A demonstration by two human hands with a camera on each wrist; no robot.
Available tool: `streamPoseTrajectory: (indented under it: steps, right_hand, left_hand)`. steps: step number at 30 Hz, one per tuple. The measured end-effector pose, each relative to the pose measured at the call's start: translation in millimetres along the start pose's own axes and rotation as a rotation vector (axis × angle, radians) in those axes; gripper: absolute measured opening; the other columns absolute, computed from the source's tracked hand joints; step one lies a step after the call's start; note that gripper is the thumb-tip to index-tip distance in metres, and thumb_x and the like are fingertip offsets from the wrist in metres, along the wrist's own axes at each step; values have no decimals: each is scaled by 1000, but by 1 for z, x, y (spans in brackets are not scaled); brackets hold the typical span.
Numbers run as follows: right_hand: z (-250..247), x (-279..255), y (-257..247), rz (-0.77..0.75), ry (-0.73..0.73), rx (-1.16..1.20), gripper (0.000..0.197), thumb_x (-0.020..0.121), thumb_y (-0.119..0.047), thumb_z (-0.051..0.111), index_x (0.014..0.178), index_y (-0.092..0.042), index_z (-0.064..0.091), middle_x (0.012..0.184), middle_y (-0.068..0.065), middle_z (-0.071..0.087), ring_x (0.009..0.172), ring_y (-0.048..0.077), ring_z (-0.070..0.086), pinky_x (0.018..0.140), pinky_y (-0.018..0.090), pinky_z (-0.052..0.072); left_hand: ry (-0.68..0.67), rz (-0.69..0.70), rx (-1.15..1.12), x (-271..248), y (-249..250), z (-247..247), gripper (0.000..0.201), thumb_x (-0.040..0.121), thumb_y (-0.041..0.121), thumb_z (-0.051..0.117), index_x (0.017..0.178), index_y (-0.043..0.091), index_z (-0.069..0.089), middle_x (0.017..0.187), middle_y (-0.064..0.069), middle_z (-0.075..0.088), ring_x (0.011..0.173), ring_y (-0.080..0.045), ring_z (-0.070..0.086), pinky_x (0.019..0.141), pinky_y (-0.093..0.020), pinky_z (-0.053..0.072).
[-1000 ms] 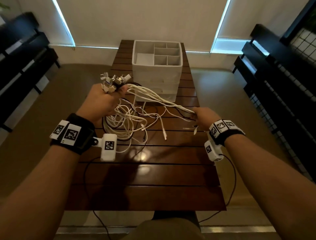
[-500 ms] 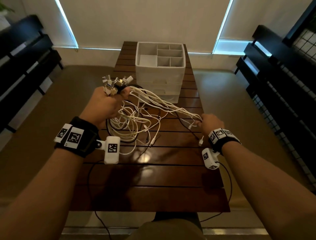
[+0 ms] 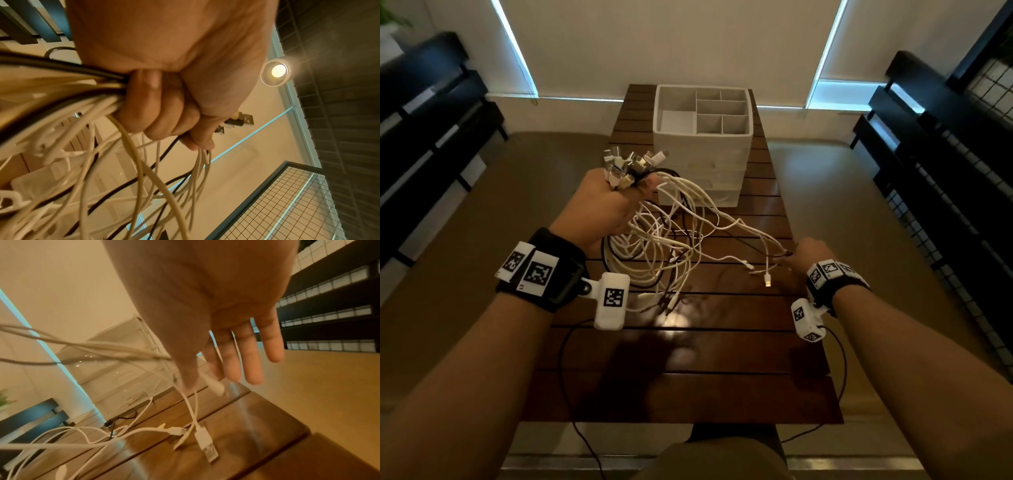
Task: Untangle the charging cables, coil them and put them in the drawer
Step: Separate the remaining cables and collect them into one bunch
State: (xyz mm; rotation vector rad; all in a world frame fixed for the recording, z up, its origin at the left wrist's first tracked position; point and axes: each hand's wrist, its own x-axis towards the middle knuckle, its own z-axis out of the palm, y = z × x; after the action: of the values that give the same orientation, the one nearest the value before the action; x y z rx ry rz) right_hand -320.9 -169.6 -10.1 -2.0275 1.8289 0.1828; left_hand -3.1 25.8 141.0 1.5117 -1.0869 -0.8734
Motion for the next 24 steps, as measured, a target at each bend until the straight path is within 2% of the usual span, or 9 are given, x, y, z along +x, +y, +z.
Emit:
streamPoseTrajectory:
  steps: [2, 4, 6, 8, 11, 14, 18, 21, 24]
  right_hand:
    - [-10, -6, -9, -50, -144, -139, 36, 84, -43, 81, 100, -13, 71, 108, 11, 75, 88, 27, 72, 65, 33, 55]
    - [-27, -13, -28, -201, -207, -169, 58, 87, -32, 80, 137, -13, 58, 138, 9, 62, 118, 29, 64, 92, 38, 56]
    - [-51, -33, -53, -434, -176, 112, 79, 89, -29, 79, 156, -20, 39, 155, 7, 45, 139, 26, 48, 111, 40, 46]
    - [-75, -60, -84, -684, -89, 378, 83, 90, -27, 79, 159, -25, 34, 161, 2, 38, 146, 14, 37, 115, 30, 38]
    - [-89, -97, -133, -934, -87, 403, 76, 90, -31, 79, 153, -29, 36, 153, -2, 50, 135, 6, 48, 104, 15, 42]
    - [-82, -106, -158, -983, -72, 458, 48, 93, -32, 73, 134, -20, 51, 119, 0, 70, 102, 12, 70, 88, 35, 61]
    - [-79, -102, -159, -979, -17, 388, 16, 100, -33, 66, 110, -22, 65, 90, -13, 68, 75, -4, 62, 68, 18, 47]
    - [-78, -92, -148, -931, 112, 274, 10, 102, -26, 63, 100, -16, 62, 85, -4, 67, 73, 10, 61, 66, 32, 46]
    - [-77, -68, -123, -831, 216, 100, 9, 101, -29, 60, 93, -24, 59, 79, -3, 65, 74, 22, 63, 68, 36, 48]
  left_hand:
    - [-8, -14, 1, 1, -1, 4, 29, 103, 22, 65, 75, 17, 64, 50, 5, 38, 38, -7, 29, 37, -19, 24]
    - [-22, -22, 31, 3, -3, 8, 26, 103, 24, 66, 82, 10, 63, 51, 4, 38, 39, -8, 29, 38, -20, 24]
    - [-26, -24, 70, 5, -4, 12, 24, 103, 27, 67, 90, 6, 63, 51, 5, 38, 40, -8, 30, 39, -20, 25]
    - [-30, -25, 87, 7, -6, 16, 24, 102, 27, 67, 88, 8, 64, 50, 6, 39, 41, -8, 30, 41, -21, 25]
    - [-68, -15, 131, 5, -7, 24, 24, 102, 30, 68, 89, 9, 70, 52, 7, 44, 43, -9, 32, 43, -23, 27]
    - [-81, 2, 95, -1, -2, 29, 13, 104, 21, 64, 100, 11, 72, 48, 14, 53, 41, 0, 40, 43, -16, 32]
    - [-82, 11, 90, -6, -2, 22, 9, 102, 13, 66, 93, 15, 68, 46, 19, 55, 39, 5, 48, 43, -6, 34]
    - [-46, -5, 109, -7, -13, 13, 17, 100, 19, 70, 84, 14, 70, 51, 16, 55, 43, 3, 45, 45, -11, 35]
    - [48, -77, 5, -6, -26, -7, 22, 101, 24, 69, 108, 5, 76, 49, 14, 47, 40, -2, 36, 40, -19, 29]
